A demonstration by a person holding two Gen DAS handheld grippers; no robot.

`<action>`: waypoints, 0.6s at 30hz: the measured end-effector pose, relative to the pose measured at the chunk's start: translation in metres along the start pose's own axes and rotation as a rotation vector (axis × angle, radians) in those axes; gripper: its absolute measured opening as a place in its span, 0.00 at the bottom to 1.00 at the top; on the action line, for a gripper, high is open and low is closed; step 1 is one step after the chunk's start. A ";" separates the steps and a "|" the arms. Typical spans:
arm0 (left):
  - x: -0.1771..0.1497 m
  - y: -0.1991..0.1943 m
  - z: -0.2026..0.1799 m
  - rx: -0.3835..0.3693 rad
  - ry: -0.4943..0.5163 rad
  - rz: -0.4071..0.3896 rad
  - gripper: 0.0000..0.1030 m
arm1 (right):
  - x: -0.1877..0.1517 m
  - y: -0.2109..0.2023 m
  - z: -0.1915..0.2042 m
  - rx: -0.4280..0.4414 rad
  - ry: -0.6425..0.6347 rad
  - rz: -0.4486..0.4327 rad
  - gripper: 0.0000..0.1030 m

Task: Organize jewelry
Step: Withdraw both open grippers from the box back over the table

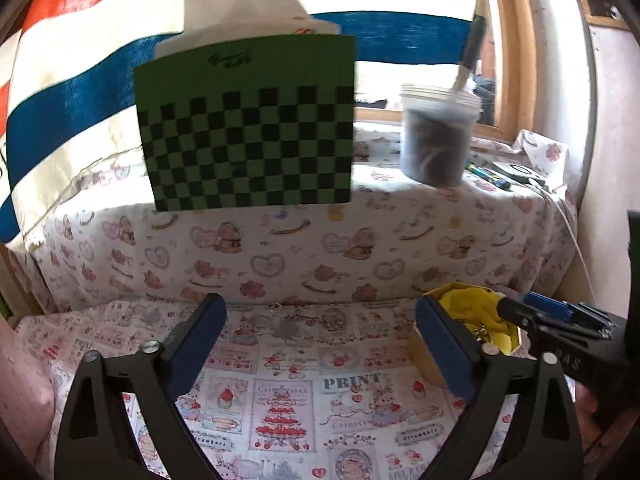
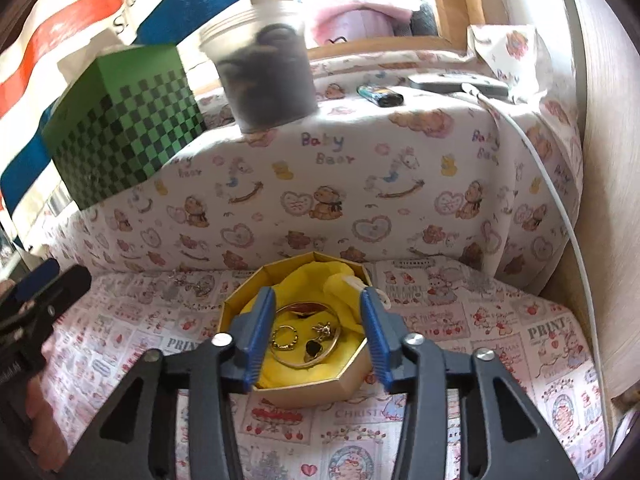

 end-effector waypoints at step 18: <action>-0.007 0.016 0.045 0.058 -0.090 0.046 0.95 | 0.000 0.002 0.000 -0.050 -0.018 -0.038 0.70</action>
Point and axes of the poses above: each gripper's, at about its wrist camera, not at the fingertips, and y roughly the way its jaws point, z to its left, x to its top, the point moved 6 cm from there along y, roughly the way its jaws point, and after that the axes turned 10 degrees about y, right-handed, at the moved point
